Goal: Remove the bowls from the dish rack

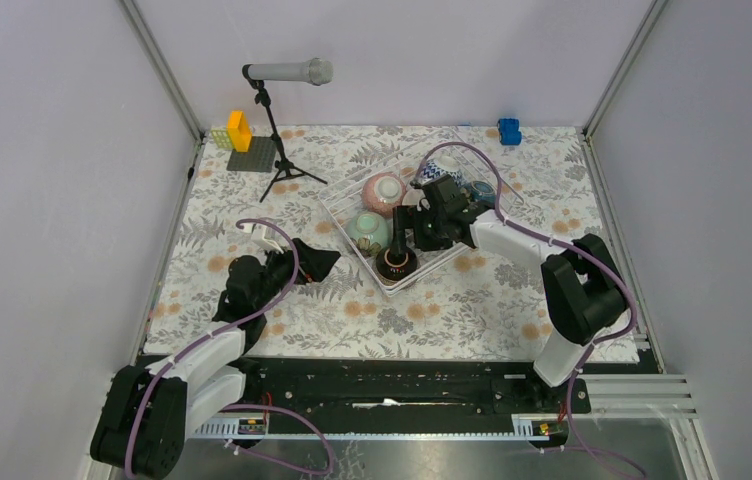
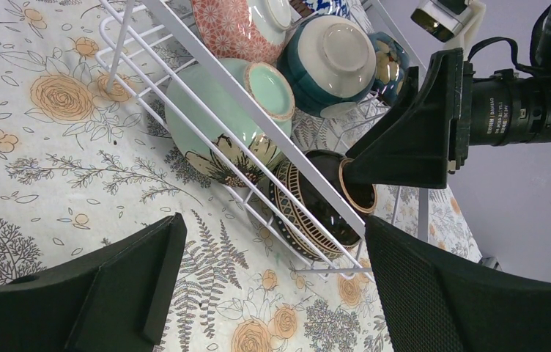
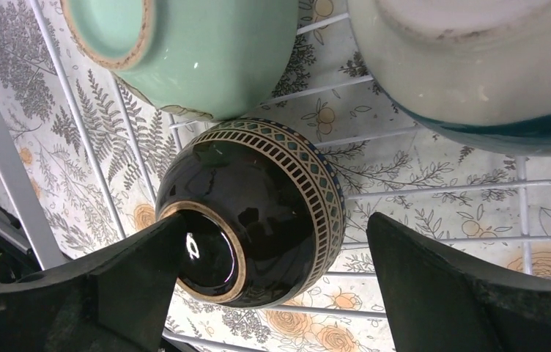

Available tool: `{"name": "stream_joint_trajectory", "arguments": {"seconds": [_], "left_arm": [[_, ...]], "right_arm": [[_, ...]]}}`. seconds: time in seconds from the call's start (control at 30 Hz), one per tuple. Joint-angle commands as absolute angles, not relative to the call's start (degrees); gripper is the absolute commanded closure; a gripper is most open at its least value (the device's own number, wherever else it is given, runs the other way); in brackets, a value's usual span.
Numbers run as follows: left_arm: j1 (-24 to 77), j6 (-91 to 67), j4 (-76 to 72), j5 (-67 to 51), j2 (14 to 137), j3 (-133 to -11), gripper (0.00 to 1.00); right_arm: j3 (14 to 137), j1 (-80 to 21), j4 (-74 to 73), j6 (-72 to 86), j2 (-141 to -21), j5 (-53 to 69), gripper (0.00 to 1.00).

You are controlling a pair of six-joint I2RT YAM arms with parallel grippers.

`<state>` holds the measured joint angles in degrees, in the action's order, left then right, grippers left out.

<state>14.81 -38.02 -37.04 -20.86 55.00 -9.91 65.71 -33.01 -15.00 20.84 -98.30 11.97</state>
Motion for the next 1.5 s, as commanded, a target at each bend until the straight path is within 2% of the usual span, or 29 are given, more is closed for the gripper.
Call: {"name": "stream_joint_trajectory", "arguments": {"seconds": [0.0,0.1,0.2,0.47,0.57,0.67,0.73,0.9,1.0,1.3,1.47], "left_arm": [[15.03,-38.17,-40.23,-22.05,54.92,-10.99,0.03],[15.03,-38.19,-40.25,-22.18,55.04,-11.12,0.03],[15.10,-38.06,-40.17,-22.11,54.87,-11.07,0.03],[15.10,-37.97,-39.93,-21.99,54.71,-11.07,0.03],[15.10,-37.93,-39.75,-21.81,54.59,-11.07,0.03],[15.12,-37.88,-39.49,-21.63,54.37,-11.07,0.03],[15.12,-37.93,-39.38,-21.63,54.28,-11.16,0.03],[15.11,-37.88,-39.19,-21.40,53.76,-11.01,0.03],[15.11,-37.88,-39.13,-21.34,53.77,-11.01,0.03],[15.10,-37.88,-39.11,-21.33,53.51,-10.99,0.03],[15.12,-37.90,-39.17,-21.12,53.39,-10.81,0.03]], "right_arm": [[65.68,-33.79,-17.38,20.73,-99.48,14.05,0.00],[66.45,-33.80,-18.04,20.42,-100.59,14.84,0.01],[67.07,-33.80,-18.29,20.37,-101.19,15.28,0.05],[70.29,-33.79,-19.78,23.26,-101.10,6.75,0.31],[70.65,-33.84,-19.75,24.26,-99.90,3.48,0.37],[70.56,-33.84,-19.39,24.71,-98.75,3.16,0.39],[70.46,-33.82,-19.34,24.83,-98.06,3.02,0.36],[67.09,-33.82,-16.55,25.61,-92.83,0.42,0.12],[64.35,-33.84,-14.03,27.04,-88.02,-4.07,0.01],[61.31,-33.80,-12.27,36.70,-79.12,-20.04,0.00],[59.95,-33.83,-5.14,35.61,-79.80,-17.44,0.00]]}}
